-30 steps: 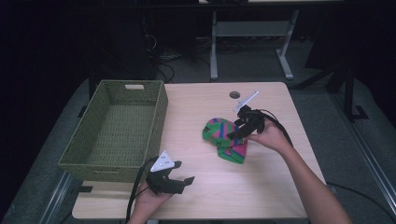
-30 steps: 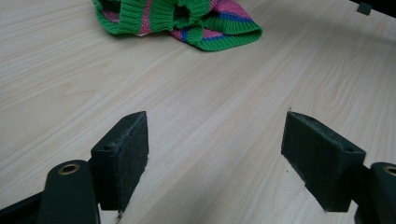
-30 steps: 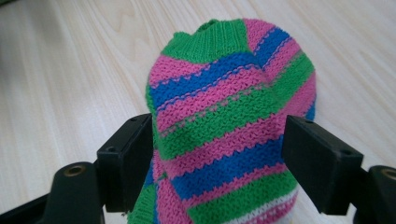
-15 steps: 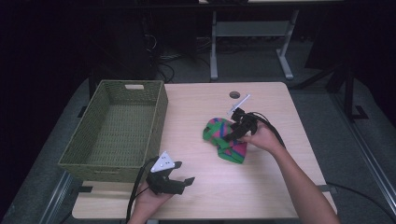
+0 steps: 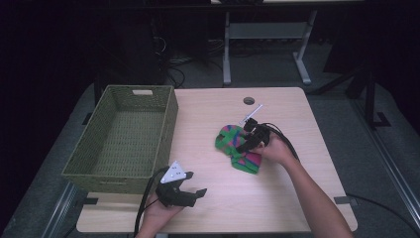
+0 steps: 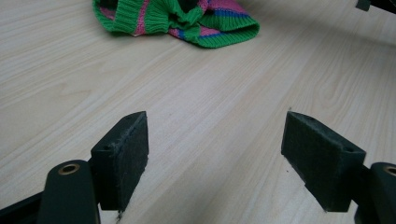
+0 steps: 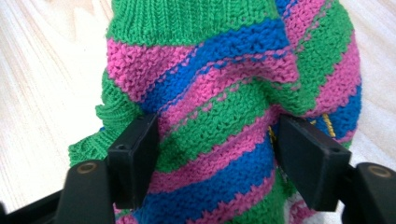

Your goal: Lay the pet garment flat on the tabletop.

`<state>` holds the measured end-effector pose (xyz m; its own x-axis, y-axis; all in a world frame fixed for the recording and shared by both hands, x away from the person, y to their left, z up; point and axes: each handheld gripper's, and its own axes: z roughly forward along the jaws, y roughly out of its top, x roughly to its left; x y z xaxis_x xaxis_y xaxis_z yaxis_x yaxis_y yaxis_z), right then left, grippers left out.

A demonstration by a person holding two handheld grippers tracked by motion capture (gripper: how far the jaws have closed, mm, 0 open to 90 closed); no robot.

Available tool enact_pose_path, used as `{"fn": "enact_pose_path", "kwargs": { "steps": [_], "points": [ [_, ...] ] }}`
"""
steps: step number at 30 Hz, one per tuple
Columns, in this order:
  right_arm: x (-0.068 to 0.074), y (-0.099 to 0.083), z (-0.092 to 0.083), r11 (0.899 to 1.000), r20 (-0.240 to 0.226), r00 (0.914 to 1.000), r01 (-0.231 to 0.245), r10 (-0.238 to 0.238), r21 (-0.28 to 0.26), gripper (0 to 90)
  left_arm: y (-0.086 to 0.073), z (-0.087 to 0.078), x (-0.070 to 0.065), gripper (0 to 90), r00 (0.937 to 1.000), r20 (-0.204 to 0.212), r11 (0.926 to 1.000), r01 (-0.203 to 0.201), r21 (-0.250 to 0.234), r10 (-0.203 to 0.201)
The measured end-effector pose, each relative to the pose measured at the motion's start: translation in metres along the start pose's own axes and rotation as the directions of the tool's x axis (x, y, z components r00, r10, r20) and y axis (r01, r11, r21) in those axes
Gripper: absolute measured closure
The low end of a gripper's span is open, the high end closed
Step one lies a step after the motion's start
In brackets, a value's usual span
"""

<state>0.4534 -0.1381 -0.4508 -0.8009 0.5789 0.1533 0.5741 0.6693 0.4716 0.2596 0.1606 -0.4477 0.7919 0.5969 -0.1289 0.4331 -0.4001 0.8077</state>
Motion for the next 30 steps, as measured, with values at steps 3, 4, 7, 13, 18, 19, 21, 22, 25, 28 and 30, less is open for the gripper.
{"fn": "enact_pose_path", "kwargs": {
  "steps": [3, 4, 7, 13, 18, 19, 21, 22, 25, 28, 30],
  "points": [
    [0.0007, -0.0025, 0.0002, 1.0, 0.008, 1.0, -0.003, 0.003, -0.02, 33.8, 0.0003, 0.0006, -0.0009, 22.9, 1.0, 0.001, 1.0, -0.006, 0.003, 0.006],
    [0.001, -0.0034, 0.0001, 1.0, 0.01, 0.9999, -0.009, 0.009, -0.028, 35.0, 0.0004, 0.001, -0.0014, 22.9, 1.0, 0.001, 1.0, -0.007, 0.005, 0.007],
    [0.0007, -0.0057, 0.0, 0.999, 0.008, 0.9999, -0.008, 0.009, -0.049, 38.8, 0.0006, 0.0028, -0.0026, 22.9, 0.9999, 0.001, 0.9999, -0.013, 0.008, 0.013],
    [0.0016, -0.0044, -0.0006, 0.999, 0.005, 0.9997, -0.023, 0.023, -0.041, 46.9, 0.0005, 0.0035, -0.0025, 22.9, 0.9998, 0.002, 0.9996, -0.019, 0.02, 0.019],
    [-0.0008, -0.0051, -0.0009, 0.997, -0.023, 0.9978, -0.064, 0.063, -0.053, 57.5, 0.0003, 0.0034, -0.0023, 22.9, 0.9999, 0.001, 0.9998, -0.013, 0.015, 0.013],
    [-0.0011, -0.0054, -0.001, 0.996, -0.033, 0.9967, -0.076, 0.074, -0.055, 60.7, 0.0004, 0.0034, -0.0022, 22.9, 0.9999, 0.001, 0.9998, -0.014, 0.015, 0.014],
    [-0.0014, -0.0057, -0.0011, 0.995, -0.041, 0.9959, -0.083, 0.08, -0.056, 62.2, 0.0005, 0.0035, -0.0023, 23.0, 0.9999, 0.0, 0.9998, -0.013, 0.014, 0.013],
    [-0.0018, -0.0061, -0.0012, 0.995, -0.047, 0.9953, -0.087, 0.084, -0.057, 63.8, 0.0005, 0.0038, -0.0023, 22.9, 0.9999, 0.001, 0.9998, -0.013, 0.015, 0.013],
    [-0.0032, -0.0074, -0.0013, 0.992, -0.06, 0.9929, -0.107, 0.103, -0.07, 68.0, 0.0004, 0.0037, -0.0018, 22.9, 0.9998, 0.002, 0.9996, -0.019, 0.022, 0.019],
    [-0.0028, -0.0072, -0.0021, 0.991, -0.058, 0.9925, -0.111, 0.107, -0.074, 71.9, 0.0001, 0.0032, -0.0014, 22.9, 0.9999, -0.001, 0.9998, -0.013, 0.014, 0.013],
    [-0.0009, -0.0059, -0.0039, 0.993, -0.04, 0.9948, -0.096, 0.094, -0.074, 74.9, 0.0001, 0.0021, -0.0008, 23.0, 0.9999, -0.002, 0.9999, -0.01, 0.01, 0.01]
  ]
}}
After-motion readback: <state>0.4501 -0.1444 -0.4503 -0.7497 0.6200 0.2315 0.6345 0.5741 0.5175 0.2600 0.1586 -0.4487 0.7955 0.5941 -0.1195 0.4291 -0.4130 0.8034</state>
